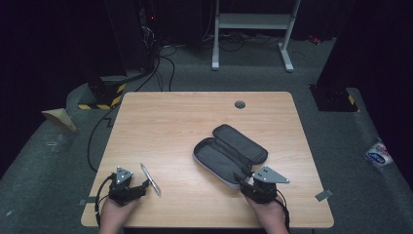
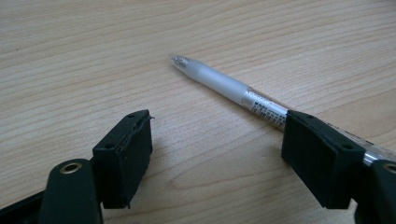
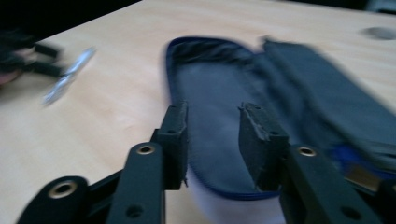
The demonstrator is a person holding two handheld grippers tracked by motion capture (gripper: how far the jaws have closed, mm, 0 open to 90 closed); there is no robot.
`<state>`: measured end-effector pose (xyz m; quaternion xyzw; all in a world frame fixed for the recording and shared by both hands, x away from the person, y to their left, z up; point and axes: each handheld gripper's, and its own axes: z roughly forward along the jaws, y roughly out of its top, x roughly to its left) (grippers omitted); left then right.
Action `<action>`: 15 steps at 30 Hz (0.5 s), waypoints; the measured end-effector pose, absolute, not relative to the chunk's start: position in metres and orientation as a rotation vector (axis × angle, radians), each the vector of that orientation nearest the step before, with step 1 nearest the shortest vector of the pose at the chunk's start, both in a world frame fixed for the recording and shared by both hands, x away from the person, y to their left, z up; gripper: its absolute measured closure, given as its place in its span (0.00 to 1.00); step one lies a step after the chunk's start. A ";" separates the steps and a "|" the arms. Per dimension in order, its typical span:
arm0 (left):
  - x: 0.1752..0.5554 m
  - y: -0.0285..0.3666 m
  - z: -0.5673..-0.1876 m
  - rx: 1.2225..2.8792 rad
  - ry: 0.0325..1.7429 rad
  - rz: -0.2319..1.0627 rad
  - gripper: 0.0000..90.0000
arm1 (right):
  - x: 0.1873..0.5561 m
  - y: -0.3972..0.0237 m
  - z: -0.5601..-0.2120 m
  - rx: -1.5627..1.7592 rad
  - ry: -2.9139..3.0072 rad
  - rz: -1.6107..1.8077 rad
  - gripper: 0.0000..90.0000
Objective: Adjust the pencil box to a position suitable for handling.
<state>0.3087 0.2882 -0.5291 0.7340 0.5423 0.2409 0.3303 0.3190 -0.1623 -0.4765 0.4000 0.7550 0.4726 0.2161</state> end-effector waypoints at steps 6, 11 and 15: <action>0.309 0.288 -0.529 1.918 1.418 0.632 0.27 | 0.329 -0.176 -0.487 1.305 2.012 1.237 0.49; 0.309 0.288 -0.529 1.917 1.418 0.634 0.27 | 0.335 -0.178 -0.495 1.363 2.020 1.216 0.45; 0.309 0.288 -0.529 1.919 1.418 0.632 0.27 | 0.339 -0.176 -0.500 1.392 2.037 1.180 0.43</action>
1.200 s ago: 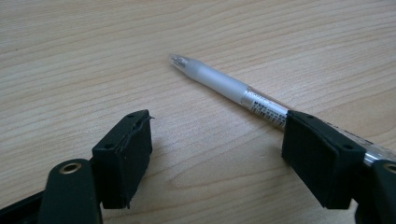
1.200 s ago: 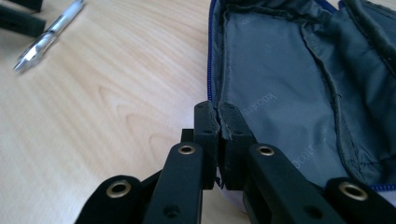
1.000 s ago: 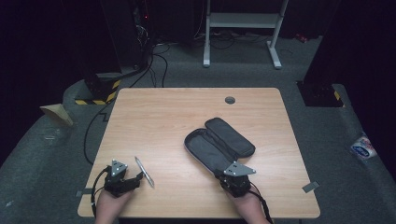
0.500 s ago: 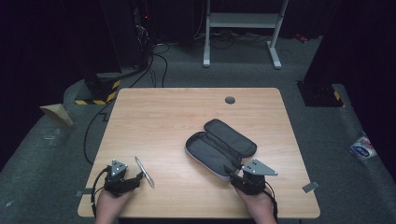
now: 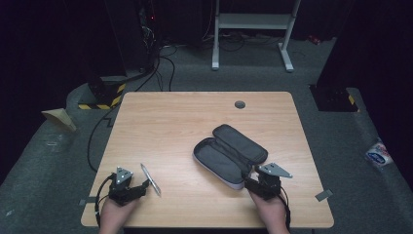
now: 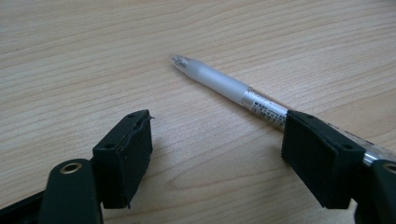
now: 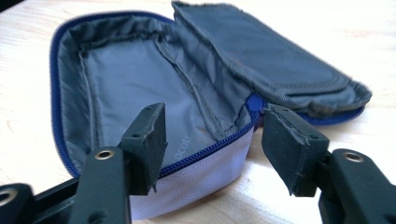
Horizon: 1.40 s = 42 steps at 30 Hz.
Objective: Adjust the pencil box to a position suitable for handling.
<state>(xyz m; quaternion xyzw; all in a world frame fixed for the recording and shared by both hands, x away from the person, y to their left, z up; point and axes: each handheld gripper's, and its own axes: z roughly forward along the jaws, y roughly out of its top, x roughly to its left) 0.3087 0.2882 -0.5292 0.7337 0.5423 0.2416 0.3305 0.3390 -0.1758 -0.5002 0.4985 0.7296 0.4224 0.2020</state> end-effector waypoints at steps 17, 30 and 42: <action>0.309 0.288 -0.529 1.920 1.419 0.630 0.27 | 0.348 -0.190 -0.508 1.422 2.063 1.079 0.63; 0.309 0.288 -0.529 1.920 1.419 0.629 0.28 | 0.353 -0.213 -0.503 1.434 2.058 1.087 0.84; 0.309 0.288 -0.529 1.919 1.419 0.630 0.28 | 0.357 -0.196 -0.506 1.381 2.094 1.098 0.86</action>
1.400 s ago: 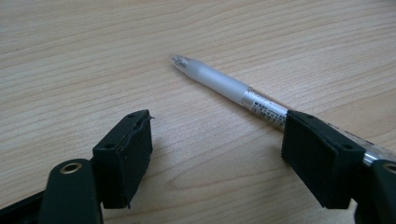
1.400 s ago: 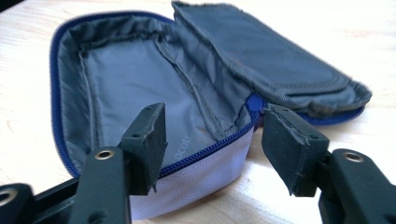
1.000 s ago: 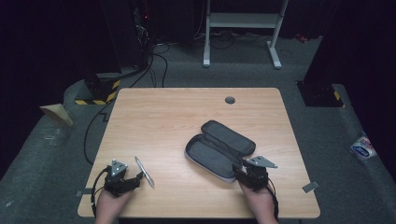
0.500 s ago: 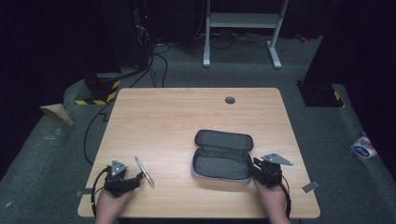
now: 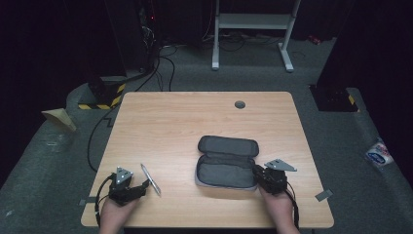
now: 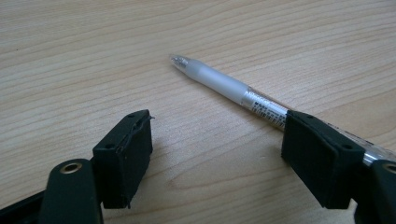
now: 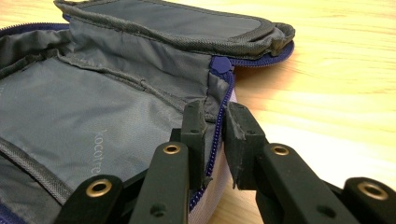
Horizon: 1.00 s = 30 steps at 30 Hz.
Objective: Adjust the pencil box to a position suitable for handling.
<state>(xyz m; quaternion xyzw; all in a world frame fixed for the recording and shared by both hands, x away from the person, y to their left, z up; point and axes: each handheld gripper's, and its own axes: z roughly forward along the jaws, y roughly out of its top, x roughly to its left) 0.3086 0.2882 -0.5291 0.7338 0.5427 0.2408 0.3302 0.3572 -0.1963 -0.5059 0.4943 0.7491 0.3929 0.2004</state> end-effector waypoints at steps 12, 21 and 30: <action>0.308 0.288 -0.529 1.916 1.422 0.632 0.28 | 0.360 -0.176 -0.508 1.331 2.145 1.108 0.86; 0.308 0.288 -0.529 1.916 1.422 0.632 0.28 | 0.361 -0.171 -0.509 1.297 2.160 1.115 0.86; 0.308 0.288 -0.529 1.916 1.421 0.632 0.28 | 0.362 -0.163 -0.509 1.277 2.181 1.121 0.86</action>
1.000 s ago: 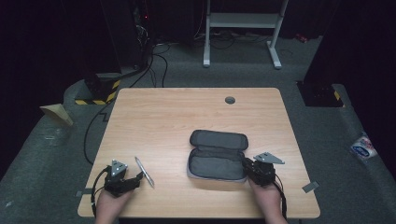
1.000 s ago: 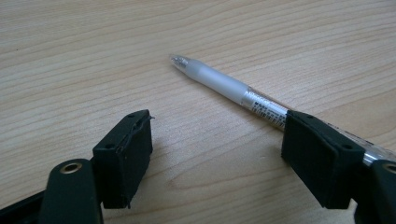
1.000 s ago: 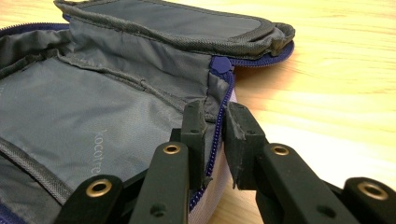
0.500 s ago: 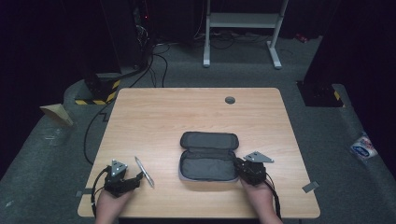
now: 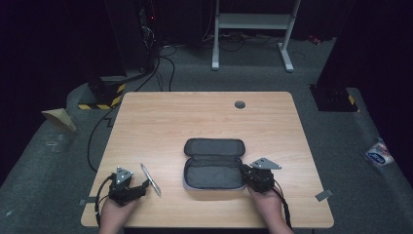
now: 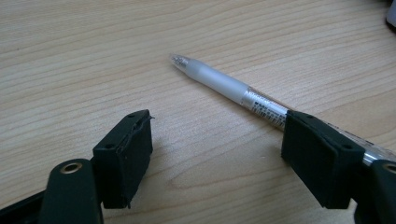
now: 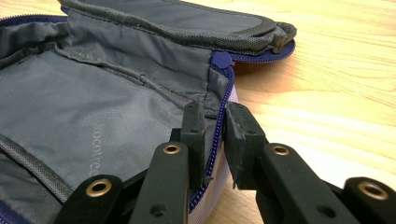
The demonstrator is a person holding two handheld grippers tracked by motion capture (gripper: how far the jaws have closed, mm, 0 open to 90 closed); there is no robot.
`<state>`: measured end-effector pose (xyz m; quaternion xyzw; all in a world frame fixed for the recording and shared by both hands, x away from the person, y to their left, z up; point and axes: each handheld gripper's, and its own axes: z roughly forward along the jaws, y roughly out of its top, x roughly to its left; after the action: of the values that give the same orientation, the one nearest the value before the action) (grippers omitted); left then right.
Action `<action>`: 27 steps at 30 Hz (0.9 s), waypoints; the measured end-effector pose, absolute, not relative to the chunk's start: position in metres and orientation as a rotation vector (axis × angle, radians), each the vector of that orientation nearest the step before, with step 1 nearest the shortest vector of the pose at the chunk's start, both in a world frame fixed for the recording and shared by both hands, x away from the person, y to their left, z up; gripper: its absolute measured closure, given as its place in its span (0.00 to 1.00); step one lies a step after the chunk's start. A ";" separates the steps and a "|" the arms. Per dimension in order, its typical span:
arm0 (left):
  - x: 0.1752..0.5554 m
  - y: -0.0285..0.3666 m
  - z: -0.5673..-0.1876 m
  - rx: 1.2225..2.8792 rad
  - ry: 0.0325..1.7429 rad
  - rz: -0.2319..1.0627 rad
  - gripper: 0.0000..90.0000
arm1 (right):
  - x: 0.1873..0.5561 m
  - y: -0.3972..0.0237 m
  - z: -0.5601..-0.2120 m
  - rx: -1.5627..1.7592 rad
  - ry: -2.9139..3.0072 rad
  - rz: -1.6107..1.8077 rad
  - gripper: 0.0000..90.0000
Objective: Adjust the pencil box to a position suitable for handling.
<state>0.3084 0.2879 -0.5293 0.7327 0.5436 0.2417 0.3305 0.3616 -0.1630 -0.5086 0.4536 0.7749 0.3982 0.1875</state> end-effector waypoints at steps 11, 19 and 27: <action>0.308 0.288 -0.529 1.916 1.423 0.633 0.28 | 0.361 -0.160 -0.509 1.270 2.179 1.118 0.86; 0.308 0.288 -0.529 1.916 1.422 0.632 0.28 | 0.358 -0.159 -0.508 1.269 2.169 1.117 0.80; 0.308 0.288 -0.529 1.915 1.428 0.636 0.28 | 0.352 -0.178 -0.485 1.259 2.057 1.175 0.60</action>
<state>0.3076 0.2879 -0.5291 0.7316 0.5456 0.2429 0.3288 0.3523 -0.1782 -0.4854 0.4571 0.7467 0.4264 0.2276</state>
